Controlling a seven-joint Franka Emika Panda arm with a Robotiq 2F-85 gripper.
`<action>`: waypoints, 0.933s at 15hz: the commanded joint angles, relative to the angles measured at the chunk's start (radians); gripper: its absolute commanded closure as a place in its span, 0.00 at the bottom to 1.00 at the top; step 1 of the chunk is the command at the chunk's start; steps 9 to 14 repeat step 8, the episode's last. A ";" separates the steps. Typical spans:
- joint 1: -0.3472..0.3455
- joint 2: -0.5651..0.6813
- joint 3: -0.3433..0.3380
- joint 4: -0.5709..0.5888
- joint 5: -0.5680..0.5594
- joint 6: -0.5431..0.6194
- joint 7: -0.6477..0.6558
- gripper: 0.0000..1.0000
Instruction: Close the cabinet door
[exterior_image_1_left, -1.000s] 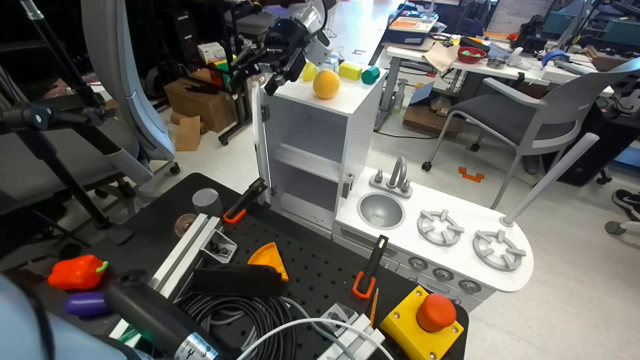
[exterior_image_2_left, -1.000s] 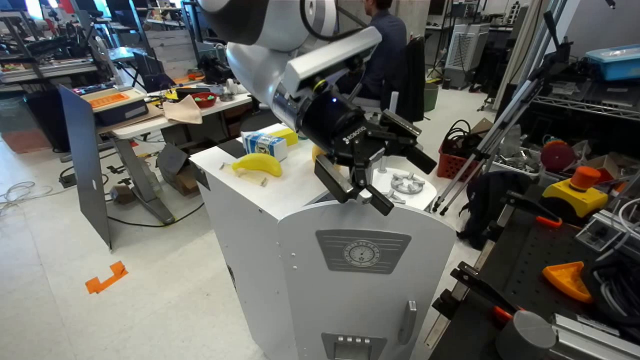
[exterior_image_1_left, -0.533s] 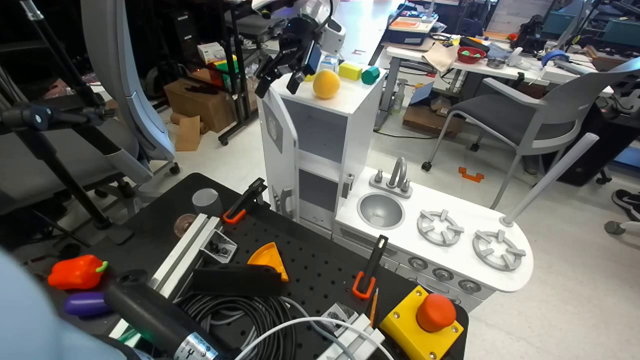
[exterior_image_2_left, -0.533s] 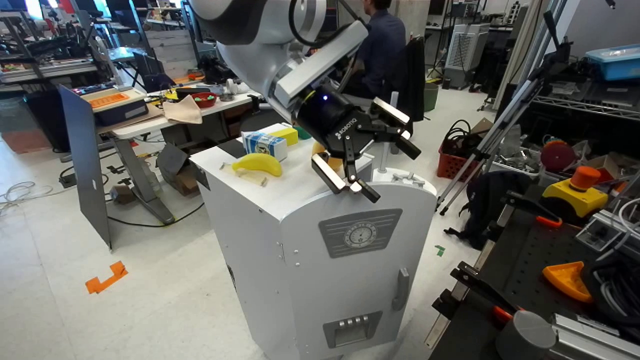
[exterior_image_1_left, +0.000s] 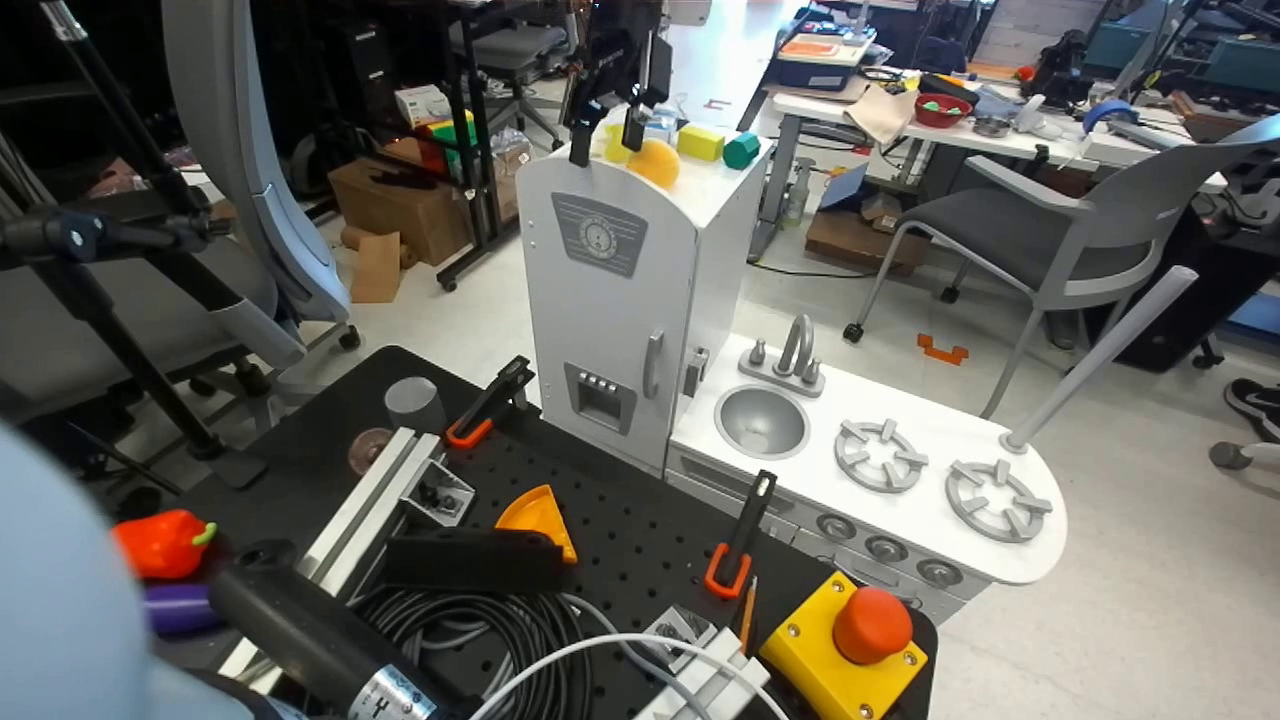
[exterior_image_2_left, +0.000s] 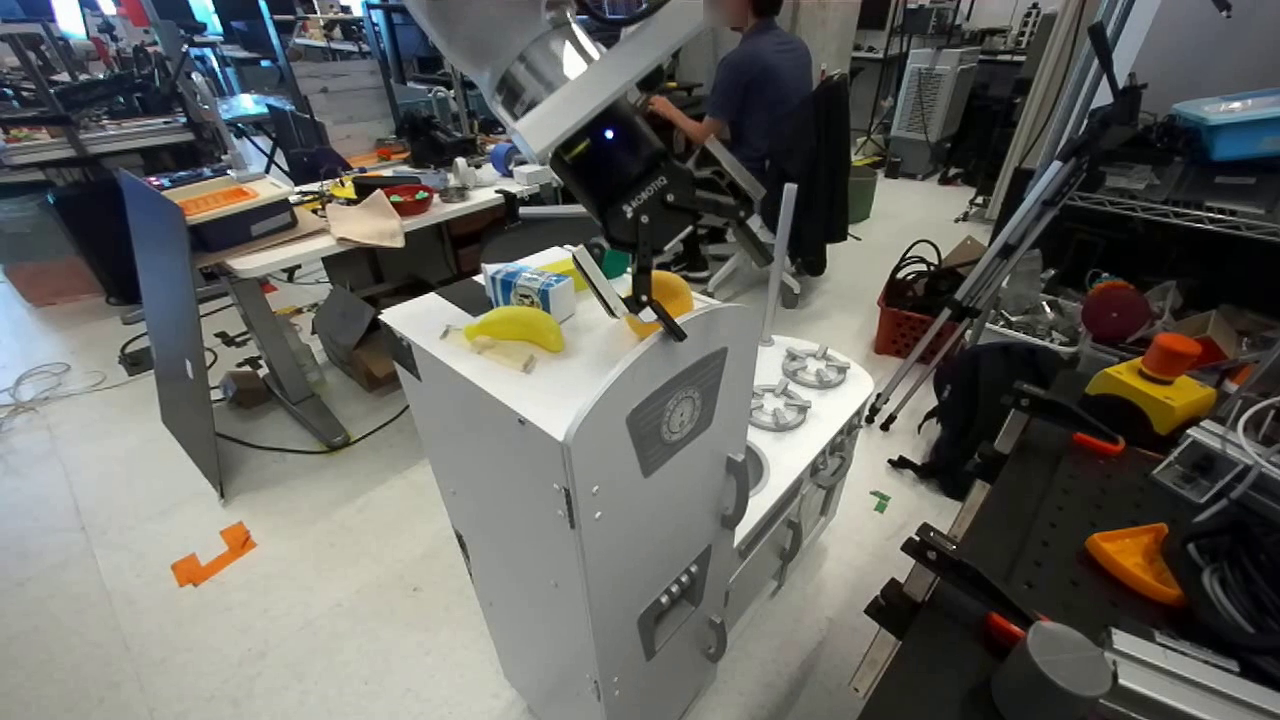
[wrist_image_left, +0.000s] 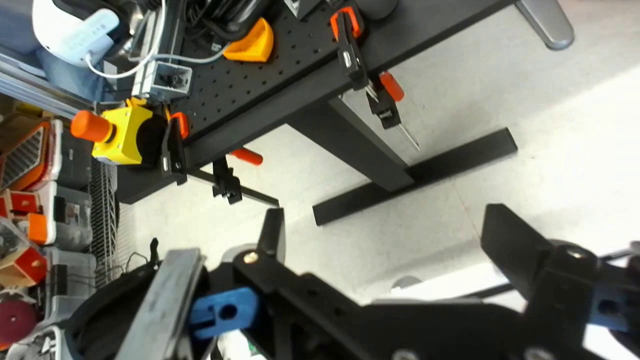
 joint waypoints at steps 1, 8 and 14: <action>0.028 -0.221 -0.009 -0.205 -0.014 0.172 0.043 0.00; -0.006 -0.346 0.047 -0.223 -0.011 0.251 0.058 0.00; -0.006 -0.346 0.047 -0.223 -0.011 0.251 0.058 0.00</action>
